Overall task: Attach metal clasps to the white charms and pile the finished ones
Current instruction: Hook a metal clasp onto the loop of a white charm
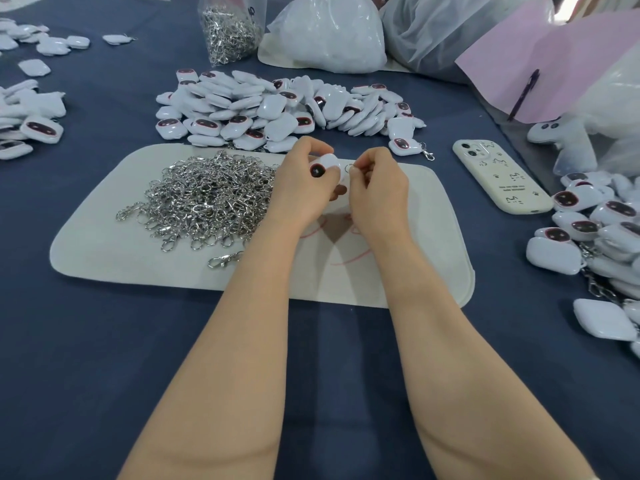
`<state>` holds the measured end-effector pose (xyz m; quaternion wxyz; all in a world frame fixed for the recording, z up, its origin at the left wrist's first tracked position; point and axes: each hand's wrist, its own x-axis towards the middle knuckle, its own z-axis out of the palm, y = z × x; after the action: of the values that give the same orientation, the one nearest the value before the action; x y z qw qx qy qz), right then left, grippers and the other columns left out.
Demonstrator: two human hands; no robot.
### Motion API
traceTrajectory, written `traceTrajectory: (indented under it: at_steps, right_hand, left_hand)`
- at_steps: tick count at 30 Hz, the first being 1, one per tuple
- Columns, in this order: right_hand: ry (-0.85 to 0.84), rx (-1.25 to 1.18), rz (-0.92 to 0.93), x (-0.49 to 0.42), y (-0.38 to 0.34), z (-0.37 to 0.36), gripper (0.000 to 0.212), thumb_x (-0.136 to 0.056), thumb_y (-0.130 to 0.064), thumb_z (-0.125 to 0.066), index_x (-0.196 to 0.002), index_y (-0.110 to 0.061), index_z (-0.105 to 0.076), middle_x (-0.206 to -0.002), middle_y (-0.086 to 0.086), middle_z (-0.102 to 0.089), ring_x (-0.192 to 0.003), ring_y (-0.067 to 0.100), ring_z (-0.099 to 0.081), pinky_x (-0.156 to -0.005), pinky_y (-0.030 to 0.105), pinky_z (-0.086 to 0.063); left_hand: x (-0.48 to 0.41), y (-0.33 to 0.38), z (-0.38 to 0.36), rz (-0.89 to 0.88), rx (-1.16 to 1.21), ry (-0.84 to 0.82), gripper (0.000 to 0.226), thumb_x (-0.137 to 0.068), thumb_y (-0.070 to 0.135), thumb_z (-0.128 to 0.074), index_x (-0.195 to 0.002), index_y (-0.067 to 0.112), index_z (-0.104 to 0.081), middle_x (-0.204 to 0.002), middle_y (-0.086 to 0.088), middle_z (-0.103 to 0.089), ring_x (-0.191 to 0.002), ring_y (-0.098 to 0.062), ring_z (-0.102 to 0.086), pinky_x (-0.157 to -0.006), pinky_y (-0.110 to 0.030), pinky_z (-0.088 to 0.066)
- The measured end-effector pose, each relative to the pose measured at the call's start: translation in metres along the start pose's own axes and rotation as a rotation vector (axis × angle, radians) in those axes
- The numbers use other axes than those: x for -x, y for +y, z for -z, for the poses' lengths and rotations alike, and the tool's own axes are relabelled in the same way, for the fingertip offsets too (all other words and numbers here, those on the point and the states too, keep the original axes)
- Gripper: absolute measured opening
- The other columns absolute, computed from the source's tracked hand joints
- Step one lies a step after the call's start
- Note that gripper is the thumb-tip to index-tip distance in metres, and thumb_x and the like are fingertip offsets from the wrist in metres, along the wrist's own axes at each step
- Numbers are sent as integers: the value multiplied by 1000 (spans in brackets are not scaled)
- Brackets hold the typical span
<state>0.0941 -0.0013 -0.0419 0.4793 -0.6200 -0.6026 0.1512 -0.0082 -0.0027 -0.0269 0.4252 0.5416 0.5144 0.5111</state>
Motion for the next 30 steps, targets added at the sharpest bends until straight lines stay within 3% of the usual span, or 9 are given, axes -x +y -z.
traceTrajectory:
  at_steps: [7, 12, 26, 30]
  right_hand:
    - [-37, -6, -8, 1, -2, -2, 9, -91, -4, -47, -98, -4, -53, -93, 8, -59, -86, 21, -52, -73, 28, -41]
    - [-57, 0, 9, 2, -3, -3, 9, -91, -2, -47, -97, -4, -53, -92, 4, -55, -84, 18, -48, -68, 20, -32]
    - [-98, 0, 19, 4, -2, -3, 12, -90, -1, -46, -91, -13, -46, -92, 2, -52, -83, 18, -46, -64, 20, -28]
    - [-102, -7, 17, 4, -1, -3, 10, -90, -1, -46, -92, -11, -48, -92, 3, -53, -84, 18, -47, -66, 19, -29]
  left_hand:
    - [-1, 0, 1, -14, -26, 4, 22, -86, -2, -55, -103, 13, -52, -90, 4, -51, -51, 6, -60, -65, -26, -59]
    - [-2, -1, 2, -16, -32, 17, 23, -85, -2, -55, -103, 13, -53, -91, 3, -50, -51, 6, -59, -63, -24, -59]
    - [-4, -4, 3, 0, -46, 27, 23, -85, -2, -55, -102, 14, -54, -90, 1, -52, -49, 5, -59, -67, -27, -59]
    - [-4, -5, 3, -7, -63, 23, 23, -85, -1, -55, -100, 15, -54, -91, 1, -52, -58, -5, -63, -68, -29, -59]
